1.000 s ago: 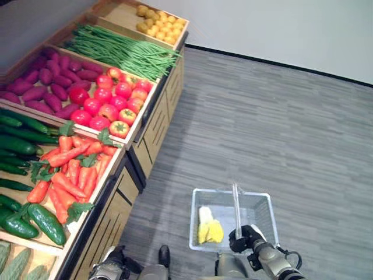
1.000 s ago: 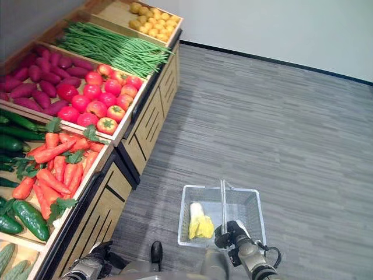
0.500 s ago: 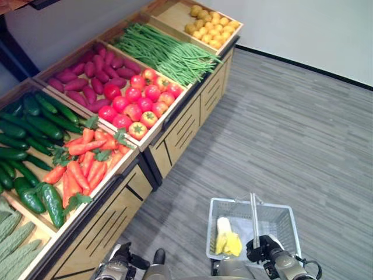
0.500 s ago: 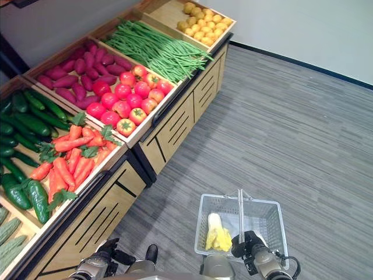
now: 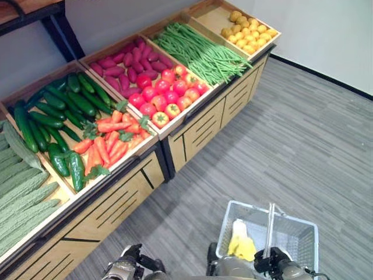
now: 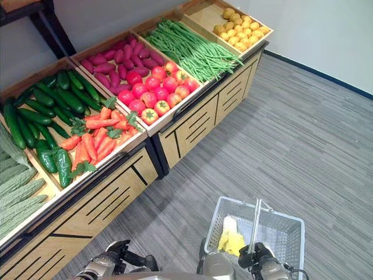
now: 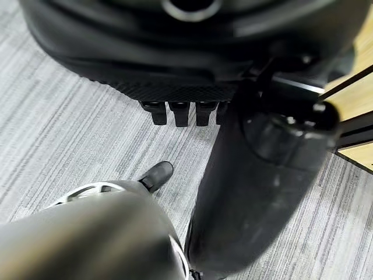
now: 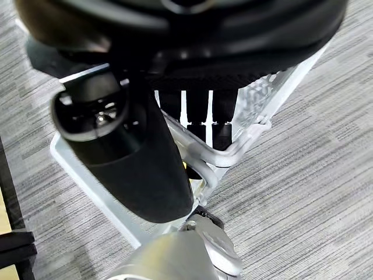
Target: Get the vegetables into the basket
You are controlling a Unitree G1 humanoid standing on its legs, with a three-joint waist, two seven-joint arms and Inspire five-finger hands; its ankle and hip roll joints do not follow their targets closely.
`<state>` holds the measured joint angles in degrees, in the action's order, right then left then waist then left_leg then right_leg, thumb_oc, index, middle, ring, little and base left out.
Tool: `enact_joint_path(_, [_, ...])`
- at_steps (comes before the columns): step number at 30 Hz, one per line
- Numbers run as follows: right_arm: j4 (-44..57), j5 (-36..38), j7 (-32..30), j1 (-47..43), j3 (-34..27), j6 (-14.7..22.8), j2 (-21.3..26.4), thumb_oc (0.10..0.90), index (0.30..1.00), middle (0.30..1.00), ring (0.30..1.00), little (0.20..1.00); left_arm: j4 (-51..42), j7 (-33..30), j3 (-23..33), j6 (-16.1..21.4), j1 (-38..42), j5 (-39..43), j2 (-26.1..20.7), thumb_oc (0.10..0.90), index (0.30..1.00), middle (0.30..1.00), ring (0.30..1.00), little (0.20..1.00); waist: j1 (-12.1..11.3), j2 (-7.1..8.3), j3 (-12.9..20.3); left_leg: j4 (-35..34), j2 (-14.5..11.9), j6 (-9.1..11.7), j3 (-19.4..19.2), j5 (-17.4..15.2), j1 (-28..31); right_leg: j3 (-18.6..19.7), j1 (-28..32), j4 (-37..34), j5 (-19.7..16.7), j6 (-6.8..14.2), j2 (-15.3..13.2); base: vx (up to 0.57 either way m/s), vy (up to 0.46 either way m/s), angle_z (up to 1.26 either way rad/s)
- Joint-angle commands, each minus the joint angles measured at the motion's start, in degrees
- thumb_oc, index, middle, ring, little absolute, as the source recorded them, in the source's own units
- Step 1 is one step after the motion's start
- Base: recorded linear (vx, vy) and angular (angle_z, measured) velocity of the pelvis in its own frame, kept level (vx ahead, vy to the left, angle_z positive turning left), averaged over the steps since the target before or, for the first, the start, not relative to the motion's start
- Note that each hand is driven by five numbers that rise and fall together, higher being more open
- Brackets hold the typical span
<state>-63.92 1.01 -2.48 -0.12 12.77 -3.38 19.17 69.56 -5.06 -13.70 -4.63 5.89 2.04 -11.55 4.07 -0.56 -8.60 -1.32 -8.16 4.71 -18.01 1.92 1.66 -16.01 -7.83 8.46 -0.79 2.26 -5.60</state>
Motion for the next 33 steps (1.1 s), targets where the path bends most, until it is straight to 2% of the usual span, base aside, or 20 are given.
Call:
enact_joint_path(1, [-0.16, -1.57, 1.28, 0.47, 3.58, -0.39, -0.50, 0.400, 0.300, 0.300, 0.300, 0.300, -0.24, -1.45, 1.21, 0.42, 0.34, -0.99, -2.87, 0.900, 1.000, 1.000, 1.000, 1.000, -0.90, 2.73, -0.90, 3.36, 2.12, -0.16, 2.99, -2.74, -0.64, 9.25, 4.97, -5.63, -2.06, 7.47, -6.58, 0.01, 0.183, -0.18])
enact_joint_path(5, [0.60, -2.18, 1.31, -0.80, 4.10, -0.53, -0.68, 0.400, 0.300, 0.300, 0.300, 0.300, -0.89, -1.58, 1.26, 0.50, 0.62, -0.72, -3.37, 0.900, 1.000, 1.000, 1.000, 1.000, -2.36, 4.22, -2.18, 5.24, 4.13, -1.94, 4.48, -4.98, -1.72, 9.66, 3.82, -3.61, -2.98, 8.81, -8.03, -0.01, 0.143, 0.04])
enact_joint_path(7, [0.71, -1.79, 1.36, -1.17, 4.05, -0.58, -0.95, 0.400, 0.300, 0.300, 0.300, 0.300, -1.01, -1.63, 1.05, 0.25, 0.71, -1.55, -3.80, 0.900, 1.000, 1.000, 1.000, 1.000, -2.71, 4.43, -2.89, 5.06, 4.56, -2.96, 4.75, -5.57, -1.55, 10.20, 2.21, 0.92, -3.11, 9.63, -8.28, -0.03, 0.139, 0.07])
enact_joint_path(9, [1.02, -1.37, 1.54, -1.31, 4.16, -0.53, -1.08, 0.400, 0.300, 0.300, 0.300, 0.300, -1.40, -1.66, 0.79, 0.19, 0.93, -1.92, -4.39, 0.900, 1.000, 1.000, 1.000, 1.000, -2.72, 4.50, -3.64, 4.66, 4.99, -3.47, 5.41, -5.42, -1.16, 12.36, 0.06, 5.62, -4.90, 10.51, -8.12, 0.01, 0.104, 0.04])
enact_joint_path(10, [1.97, -1.22, 1.02, -1.38, 3.89, -0.31, -0.93, 0.400, 0.300, 0.300, 0.300, 0.300, -1.70, -1.90, 0.68, 0.30, 1.14, -1.77, -4.74, 0.900, 1.000, 1.000, 1.000, 1.000, -2.38, 4.39, -3.97, 4.14, 5.33, -3.44, 6.55, -5.30, -0.91, 14.75, -0.94, 6.29, -6.27, 10.77, -7.81, 0.07, 0.053, 0.09])
enact_joint_path(12, [2.58, -1.09, 0.56, -1.38, 3.86, -0.37, -0.97, 0.400, 0.300, 0.300, 0.300, 0.300, -1.79, -2.08, 0.75, 0.28, 1.03, -1.78, -4.91, 0.900, 1.000, 1.000, 1.000, 1.000, -2.13, 4.30, -3.97, 2.78, 5.53, -3.12, 7.38, -5.36, 0.41, 15.80, -1.85, 3.84, -7.31, 10.45, -8.09, 0.12, -0.017, 0.36])
enact_joint_path(15, [3.02, -1.20, 0.25, -1.72, 4.15, -0.16, -0.95, 0.400, 0.300, 0.300, 0.300, 0.300, -1.47, -2.53, 0.63, 0.53, 1.36, -1.51, -5.40, 0.900, 1.000, 1.000, 1.000, 1.000, -0.95, 4.62, -4.11, 0.84, 5.08, -2.05, 9.79, -5.18, 2.38, 19.44, -4.93, -2.86, -9.28, 10.70, -7.72, 0.17, -0.083, 0.46])
enact_joint_path(18, [3.43, -2.14, 0.30, -1.60, 4.94, 0.02, -0.74, 0.400, 0.300, 0.300, 0.300, 0.300, -1.07, -2.74, 1.06, 0.65, 1.48, -0.69, -5.44, 0.900, 1.000, 1.000, 1.000, 1.000, -0.19, 5.02, -4.20, 0.36, 4.35, -1.37, 11.86, -5.88, 4.22, 20.58, -5.87, -5.48, -9.15, 10.94, -6.26, 0.16, -0.103, 0.35])
enact_joint_path(20, [3.82, -2.22, 0.59, -0.87, 5.29, 0.09, -0.50, 0.400, 0.300, 0.300, 0.300, 0.300, -1.20, -2.66, 0.77, 0.59, 1.67, -0.87, -5.56, 0.900, 1.000, 1.000, 1.000, 1.000, 0.03, 5.52, -3.49, 0.90, 3.80, -0.90, 14.21, -6.13, 4.32, 21.75, -4.26, -4.57, -7.13, 10.30, -5.33, 0.11, -0.153, 0.67])
enact_joint_path(21, [3.62, -2.26, 0.67, -0.82, 5.48, 0.09, -0.40, 0.400, 0.300, 0.300, 0.300, 0.300, -1.27, -2.68, 0.82, 0.65, 1.62, -0.84, -5.58, 0.900, 1.000, 1.000, 1.000, 1.000, 0.03, 5.51, -3.13, 0.48, 3.25, -0.64, 14.73, -5.90, 4.66, 21.81, -3.79, -4.07, -6.50, 9.94, -4.71, 0.17, -0.326, 1.48])
enact_joint_path(22, [2.71, -2.99, 1.38, -0.18, 5.94, -0.05, 0.26, 0.400, 0.300, 0.300, 0.300, 0.300, -1.24, -2.67, 0.97, 0.56, 1.05, -0.55, -5.24, 0.900, 1.000, 1.000, 1.000, 1.000, -0.33, 4.70, -1.67, -0.25, 0.81, 0.41, 17.22, -4.75, 4.99, 20.82, -2.55, -2.98, -3.88, 8.44, -2.47, 0.14, -0.289, 1.22])
enact_joint_path(27, [1.45, -2.06, 0.97, -0.23, 5.67, -0.10, 0.92, 0.400, 0.300, 0.300, 0.300, 0.300, -1.48, -2.55, 0.13, 0.30, 1.09, 0.36, -3.90, 0.900, 1.000, 1.000, 1.000, 1.000, -0.34, 3.67, -1.04, 0.09, -1.00, 1.91, 19.28, -2.64, 3.11, 17.43, -0.80, -2.74, -1.94, 7.15, -1.46, 0.03, -0.192, 0.52])
enact_joint_path(30, [1.07, -1.92, 1.00, -0.09, 5.16, -0.11, 1.37, 0.400, 0.300, 0.300, 0.300, 0.300, -1.69, -2.18, -0.26, 0.39, 1.18, 1.06, -3.09, 0.900, 1.000, 1.000, 1.000, 1.000, -0.25, 3.22, -0.66, -0.19, -1.44, 2.41, 18.95, -1.56, 2.57, 15.30, 0.59, -2.88, -1.07, 6.69, -1.52, 0.03, -0.099, 0.47])
enact_joint_path(32, [0.93, -1.89, 1.03, 0.24, 4.74, -0.16, 1.69, 0.400, 0.300, 0.300, 0.300, 0.300, -2.35, -1.90, -0.84, 0.47, 1.29, 1.31, -2.52, 0.900, 1.000, 1.000, 1.000, 1.000, 0.12, 3.13, -0.69, -0.02, -1.33, 2.47, 17.59, -0.86, 1.65, 13.71, 1.80, -3.32, -0.93, 6.62, -2.37, -0.02, -0.023, 0.60])
enact_joint_path(33, [0.98, -1.66, 1.05, 0.36, 3.98, -0.27, 1.98, 0.400, 0.300, 0.300, 0.300, 0.300, -2.98, -1.60, -1.53, 0.33, 1.64, 0.73, -2.01, 0.900, 1.000, 1.000, 1.000, 1.000, 1.02, 3.02, -0.88, 0.66, -1.15, 2.37, 11.56, 0.10, 0.05, 11.91, 2.52, -3.51, -0.94, 6.77, -3.79, -0.07, 0.028, 0.75])
